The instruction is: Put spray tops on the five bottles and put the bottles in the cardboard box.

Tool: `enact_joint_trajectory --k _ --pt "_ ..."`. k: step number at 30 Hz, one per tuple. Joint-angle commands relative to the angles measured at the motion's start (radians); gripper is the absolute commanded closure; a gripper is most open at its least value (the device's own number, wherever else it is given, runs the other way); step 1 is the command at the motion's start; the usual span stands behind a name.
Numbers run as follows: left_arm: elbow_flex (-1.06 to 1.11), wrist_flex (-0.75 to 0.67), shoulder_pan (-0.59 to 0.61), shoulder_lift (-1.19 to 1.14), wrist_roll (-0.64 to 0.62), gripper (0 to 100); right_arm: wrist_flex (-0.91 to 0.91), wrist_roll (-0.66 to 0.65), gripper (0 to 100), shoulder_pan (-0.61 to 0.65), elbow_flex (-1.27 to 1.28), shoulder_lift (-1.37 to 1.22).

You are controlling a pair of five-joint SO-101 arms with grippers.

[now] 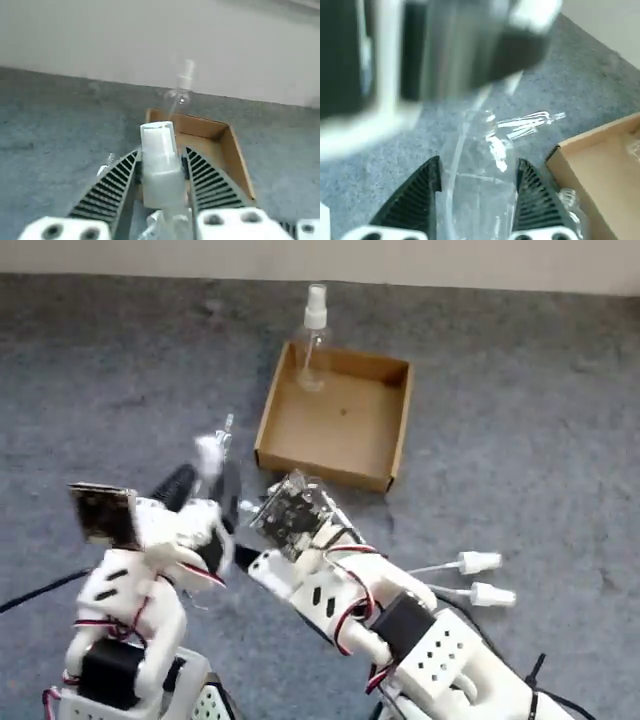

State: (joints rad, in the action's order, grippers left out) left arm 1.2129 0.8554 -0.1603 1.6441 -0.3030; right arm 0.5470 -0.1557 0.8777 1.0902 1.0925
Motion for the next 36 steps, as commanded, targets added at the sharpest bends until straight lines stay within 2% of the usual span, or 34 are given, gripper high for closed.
enact_joint_trajectory --k 1,8,13,19,26,29,31,36 --pt "0.062 -0.034 -0.038 0.022 0.017 100 -0.036 0.014 99.4 -0.025 -0.016 0.030" --pt "0.070 -0.037 -0.033 0.036 0.018 98 -0.036 0.014 99.5 -0.025 -0.016 0.030" --pt "-0.001 -0.020 -0.030 0.036 0.072 85 -0.036 0.011 99.5 -0.025 -0.015 0.030" --pt "-0.110 0.034 -0.025 0.036 0.091 88 -0.036 0.009 99.5 -0.028 -0.013 0.027" --pt "-0.262 0.106 0.124 0.028 0.107 88 -0.036 0.009 99.5 -0.027 -0.013 0.027" --pt "-0.277 0.009 0.137 -0.010 0.178 88 -0.033 0.009 99.5 -0.027 -0.013 0.027" --pt "-0.283 -0.063 0.137 -0.093 0.183 91 -0.033 0.009 99.5 -0.027 -0.013 0.028" --pt "-0.392 -0.075 0.142 -0.317 0.181 93 -0.031 0.009 99.5 -0.027 -0.012 0.028"
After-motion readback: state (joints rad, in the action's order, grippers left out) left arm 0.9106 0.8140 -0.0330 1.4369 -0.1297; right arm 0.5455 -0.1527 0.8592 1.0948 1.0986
